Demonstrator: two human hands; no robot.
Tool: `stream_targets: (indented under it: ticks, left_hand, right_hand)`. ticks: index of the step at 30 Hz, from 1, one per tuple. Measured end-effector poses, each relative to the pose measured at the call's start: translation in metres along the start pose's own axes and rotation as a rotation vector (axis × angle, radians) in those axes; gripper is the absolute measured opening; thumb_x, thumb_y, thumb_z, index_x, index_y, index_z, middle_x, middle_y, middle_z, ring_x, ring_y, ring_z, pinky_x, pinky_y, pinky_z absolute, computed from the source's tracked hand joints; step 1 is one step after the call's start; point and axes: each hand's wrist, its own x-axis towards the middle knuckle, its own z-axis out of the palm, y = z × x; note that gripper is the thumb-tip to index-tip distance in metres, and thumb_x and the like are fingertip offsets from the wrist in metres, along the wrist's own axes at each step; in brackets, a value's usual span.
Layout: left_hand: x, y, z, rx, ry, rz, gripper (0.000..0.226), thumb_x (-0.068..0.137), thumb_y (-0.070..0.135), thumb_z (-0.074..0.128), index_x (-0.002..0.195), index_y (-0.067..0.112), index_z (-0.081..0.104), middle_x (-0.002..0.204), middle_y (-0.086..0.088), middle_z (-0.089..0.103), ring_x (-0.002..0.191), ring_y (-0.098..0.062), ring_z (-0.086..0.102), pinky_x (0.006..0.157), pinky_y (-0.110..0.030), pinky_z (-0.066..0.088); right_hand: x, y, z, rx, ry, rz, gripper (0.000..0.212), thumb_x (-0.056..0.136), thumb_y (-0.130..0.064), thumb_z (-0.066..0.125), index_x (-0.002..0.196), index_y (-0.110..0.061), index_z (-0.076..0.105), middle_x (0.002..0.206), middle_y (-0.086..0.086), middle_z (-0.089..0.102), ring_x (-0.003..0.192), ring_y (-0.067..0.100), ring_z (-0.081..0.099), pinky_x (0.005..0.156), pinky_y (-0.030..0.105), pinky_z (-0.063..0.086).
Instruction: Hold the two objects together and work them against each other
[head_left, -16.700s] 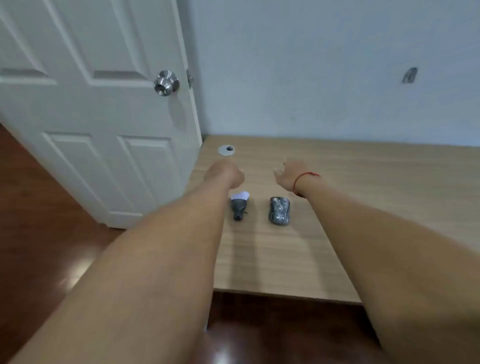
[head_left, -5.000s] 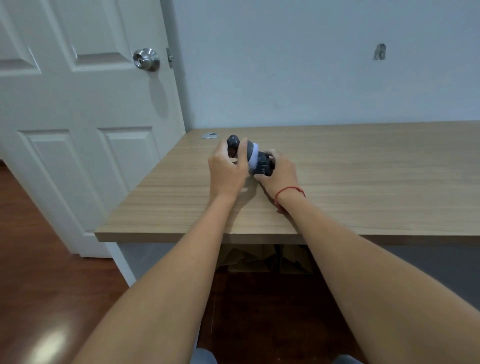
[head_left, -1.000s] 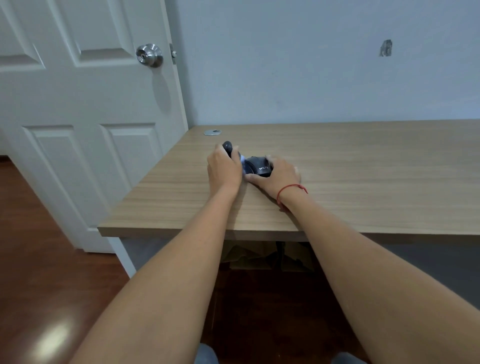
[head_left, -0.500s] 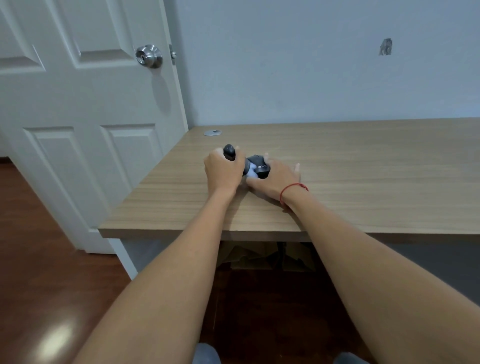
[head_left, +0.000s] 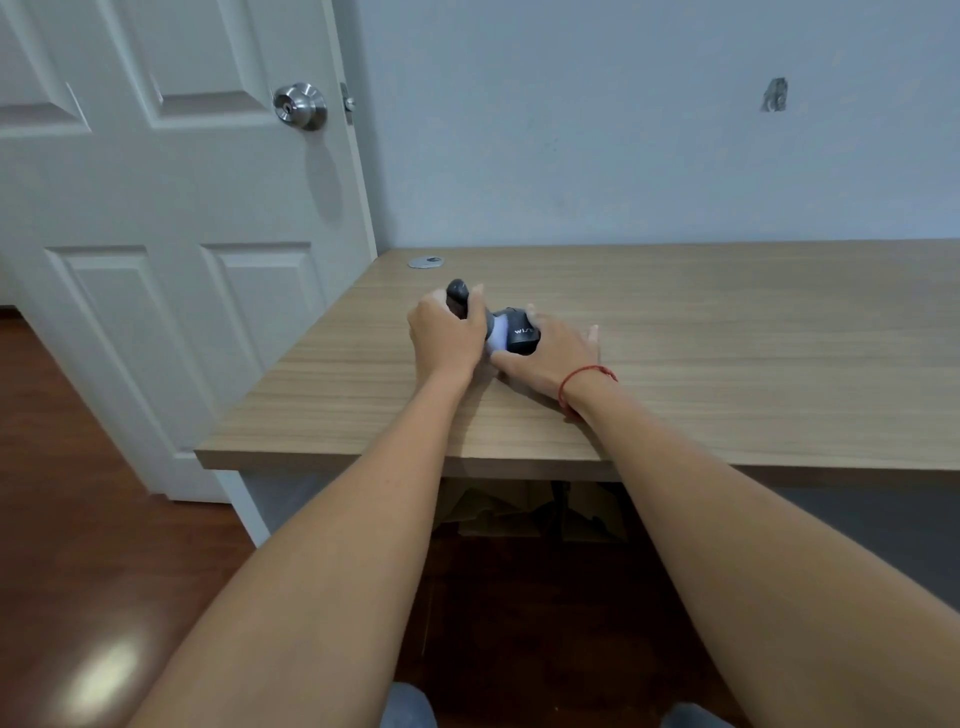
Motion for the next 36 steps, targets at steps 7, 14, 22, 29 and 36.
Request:
stream_targets:
  ticks: [7,14,22,29,36]
  left_hand:
    - [-0.0005,-0.0013,0.0023,0.114,-0.001,-0.042,0.034,0.09,0.031,0.06,0.069,0.006,0.049,0.068,-0.009,0.057,0.067,-0.027,0.05,0.06,-0.03,0.035]
    - [0.0011,0.001,0.001,-0.085,0.011,0.027,0.039,0.089,0.027,0.062,0.06,0.009,0.045,0.053,0.002,0.05,0.055,-0.017,0.046,0.053,-0.024,0.032]
    - [-0.0006,0.0026,0.0016,-0.021,0.019,0.069,0.03,0.094,0.025,0.057,0.068,0.014,0.046,0.059,0.003,0.054,0.064,-0.021,0.048,0.062,-0.026,0.034]
    - [-0.0001,0.0014,0.0035,-0.033,0.013,0.046,0.028,0.096,0.029,0.053,0.09,0.002,0.056,0.075,-0.006,0.06,0.074,-0.022,0.051,0.067,-0.03,0.039]
    - [-0.0012,0.0019,0.002,0.006,0.024,0.025,0.032,0.093,0.031,0.058,0.086,0.0,0.059,0.081,-0.016,0.067,0.08,-0.032,0.059,0.067,-0.032,0.041]
  right_hand:
    - [0.0042,0.0008,0.0034,0.065,0.032,0.003,0.077,0.071,-0.061,0.052,0.136,-0.02,0.049,0.123,0.001,0.064,0.119,0.024,0.055,0.118,0.055,0.017]
    - [0.002,-0.002,0.0028,0.299,0.17,0.02,0.045,0.066,-0.052,0.073,0.098,-0.022,0.062,0.1,0.001,0.07,0.098,0.023,0.065,0.093,0.044,0.05]
    - [-0.0003,0.002,0.0004,0.335,0.146,0.003,0.042,0.061,-0.034,0.076,0.099,-0.016,0.069,0.09,0.004,0.071,0.087,0.025,0.067,0.065,0.029,0.048]
    - [-0.0005,0.0013,0.0013,0.318,0.136,-0.058,0.03,0.063,-0.031,0.075,0.087,-0.015,0.069,0.075,-0.001,0.065,0.068,0.016,0.057,0.053,0.022,0.039]
    - [0.0018,0.0038,0.0031,0.319,0.136,-0.052,0.03,0.064,-0.031,0.076,0.085,-0.011,0.069,0.074,0.003,0.065,0.066,0.016,0.056,0.051,0.021,0.037]
